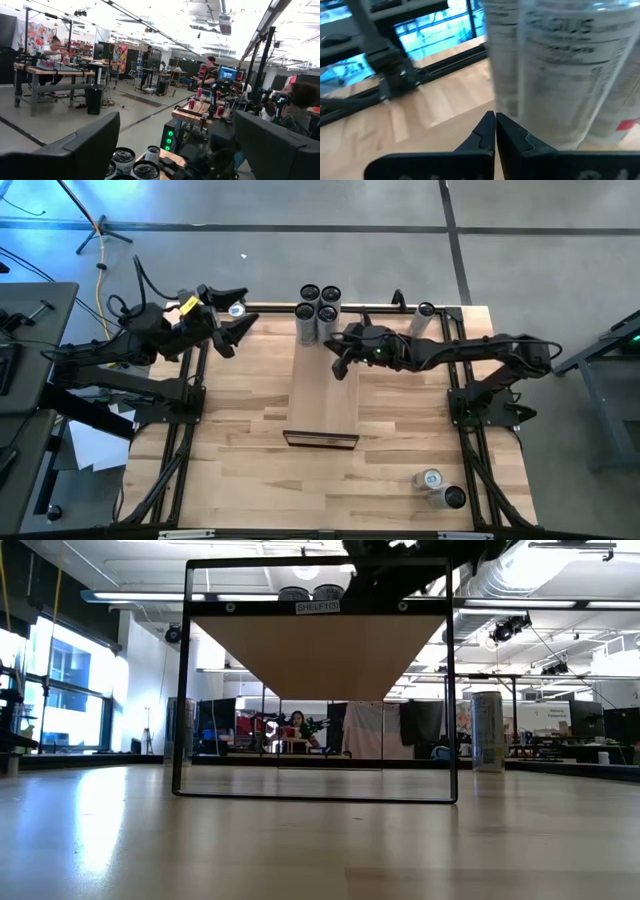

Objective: Place canned beverage on shelf
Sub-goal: Put the top blue soda can on the shelf

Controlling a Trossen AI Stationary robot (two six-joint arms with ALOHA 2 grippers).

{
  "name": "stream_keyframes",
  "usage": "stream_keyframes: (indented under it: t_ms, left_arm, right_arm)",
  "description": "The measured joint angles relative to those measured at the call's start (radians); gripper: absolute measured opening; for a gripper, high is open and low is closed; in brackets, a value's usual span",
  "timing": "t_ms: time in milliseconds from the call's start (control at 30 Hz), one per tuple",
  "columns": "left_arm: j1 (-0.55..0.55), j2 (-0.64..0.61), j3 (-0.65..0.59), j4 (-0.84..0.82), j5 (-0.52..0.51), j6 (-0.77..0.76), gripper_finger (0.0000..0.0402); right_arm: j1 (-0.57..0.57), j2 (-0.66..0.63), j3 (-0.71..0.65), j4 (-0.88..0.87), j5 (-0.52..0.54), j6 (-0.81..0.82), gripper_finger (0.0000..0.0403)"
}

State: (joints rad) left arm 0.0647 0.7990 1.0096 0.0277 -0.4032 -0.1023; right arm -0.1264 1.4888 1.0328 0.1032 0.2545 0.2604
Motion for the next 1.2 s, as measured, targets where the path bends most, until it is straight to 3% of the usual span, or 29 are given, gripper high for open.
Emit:
stream_keyframes:
  t_ms: [167, 400, 600, 833, 1033, 1200]
  left_arm:
    - [0.000, -0.021, 0.000, -0.018, 0.025, 0.000, 0.0356]
    - [0.000, -0.093, 0.000, -0.156, 0.078, 0.004, 0.0356]
    - [0.000, -0.155, 0.000, -0.295, 0.078, 0.052, 0.0356]
    - [0.000, -0.186, 0.000, -0.352, 0.113, 0.055, 0.0356]
    - [0.000, -0.169, 0.000, -0.353, 0.195, -0.056, 0.0356]
    - [-0.006, -0.130, 0.000, -0.352, 0.202, -0.125, 0.0356]
  right_arm:
    - [0.039, -0.079, 0.000, -0.078, -0.008, 0.001, 0.0000]
    - [0.083, -0.224, 0.000, -0.113, -0.123, 0.071, 0.0000]
    - [0.110, -0.303, 0.000, -0.104, -0.078, 0.081, 0.0000]
    - [0.109, -0.324, 0.000, -0.082, -0.019, 0.100, 0.0000]
    - [0.109, -0.324, 0.000, -0.077, -0.022, 0.098, 0.0000]
    - [0.109, -0.324, 0.000, -0.077, -0.034, 0.052, 0.0000]
